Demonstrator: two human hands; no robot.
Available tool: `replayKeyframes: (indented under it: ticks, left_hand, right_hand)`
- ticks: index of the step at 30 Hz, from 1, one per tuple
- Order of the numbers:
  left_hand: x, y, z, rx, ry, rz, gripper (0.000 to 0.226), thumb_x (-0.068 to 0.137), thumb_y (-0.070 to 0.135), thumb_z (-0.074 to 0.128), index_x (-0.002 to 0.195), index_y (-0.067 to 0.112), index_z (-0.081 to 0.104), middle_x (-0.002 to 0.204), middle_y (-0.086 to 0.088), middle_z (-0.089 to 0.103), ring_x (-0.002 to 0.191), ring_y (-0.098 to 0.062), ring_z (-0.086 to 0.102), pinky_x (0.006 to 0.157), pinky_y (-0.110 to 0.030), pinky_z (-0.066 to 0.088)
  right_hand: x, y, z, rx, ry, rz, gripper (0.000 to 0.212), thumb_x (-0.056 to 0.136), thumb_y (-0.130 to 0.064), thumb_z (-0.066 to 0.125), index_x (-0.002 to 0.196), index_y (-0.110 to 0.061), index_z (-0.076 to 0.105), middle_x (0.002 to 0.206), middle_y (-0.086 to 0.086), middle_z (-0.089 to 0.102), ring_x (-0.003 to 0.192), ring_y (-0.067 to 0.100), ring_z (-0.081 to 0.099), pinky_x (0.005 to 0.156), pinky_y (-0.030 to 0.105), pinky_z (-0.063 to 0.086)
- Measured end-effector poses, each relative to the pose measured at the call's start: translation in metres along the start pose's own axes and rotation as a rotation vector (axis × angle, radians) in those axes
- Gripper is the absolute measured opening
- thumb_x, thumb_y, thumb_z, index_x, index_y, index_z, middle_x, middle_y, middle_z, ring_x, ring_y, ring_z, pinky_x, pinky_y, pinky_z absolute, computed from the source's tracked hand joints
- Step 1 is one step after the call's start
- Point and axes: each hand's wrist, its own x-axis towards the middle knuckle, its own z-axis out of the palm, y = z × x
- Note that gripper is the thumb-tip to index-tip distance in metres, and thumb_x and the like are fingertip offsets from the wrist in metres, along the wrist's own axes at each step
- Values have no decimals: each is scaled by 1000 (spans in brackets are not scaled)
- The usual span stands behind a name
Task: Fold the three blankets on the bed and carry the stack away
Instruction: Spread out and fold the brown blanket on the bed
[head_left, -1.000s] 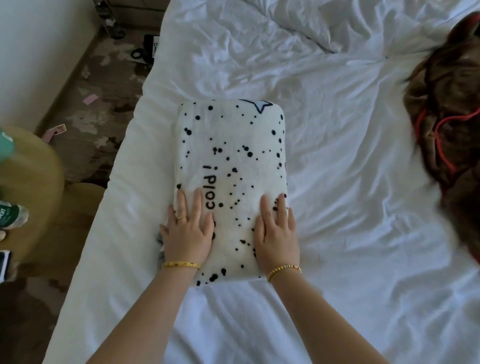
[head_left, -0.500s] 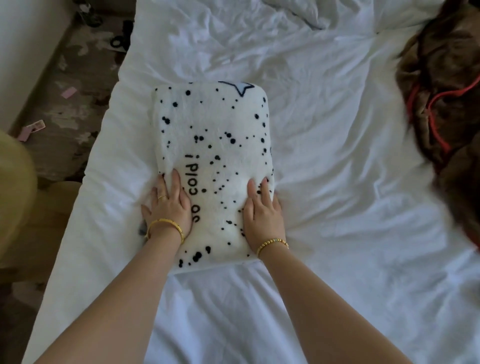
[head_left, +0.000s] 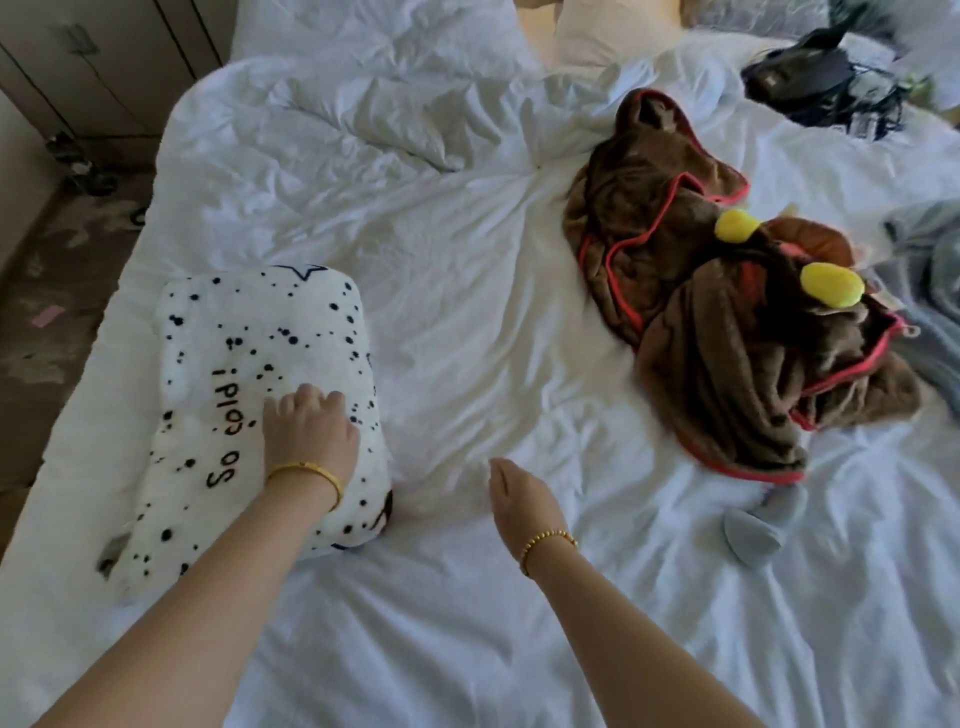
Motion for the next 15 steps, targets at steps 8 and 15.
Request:
replayKeyframes:
  ticks: [8, 15]
  left_hand:
    - [-52, 212, -14, -395, -56, 171, 40, 93, 18, 40, 133, 16, 43, 137, -7, 42, 119, -28, 46, 101, -34, 33]
    - [-63, 374, -21, -677, -411, 71, 61, 93, 22, 45, 148, 22, 18, 142, -14, 37, 126, -31, 43, 103, -38, 38]
  right_hand:
    - [3, 128, -138, -115, 267, -48, 42, 96, -11, 33, 137, -12, 42, 135, 6, 47, 122, 23, 41, 98, 32, 37]
    - [13, 245, -231, -342, 203, -74, 52, 93, -11, 38, 144, -17, 28, 150, 0, 26, 136, 23, 26, 109, 33, 30]
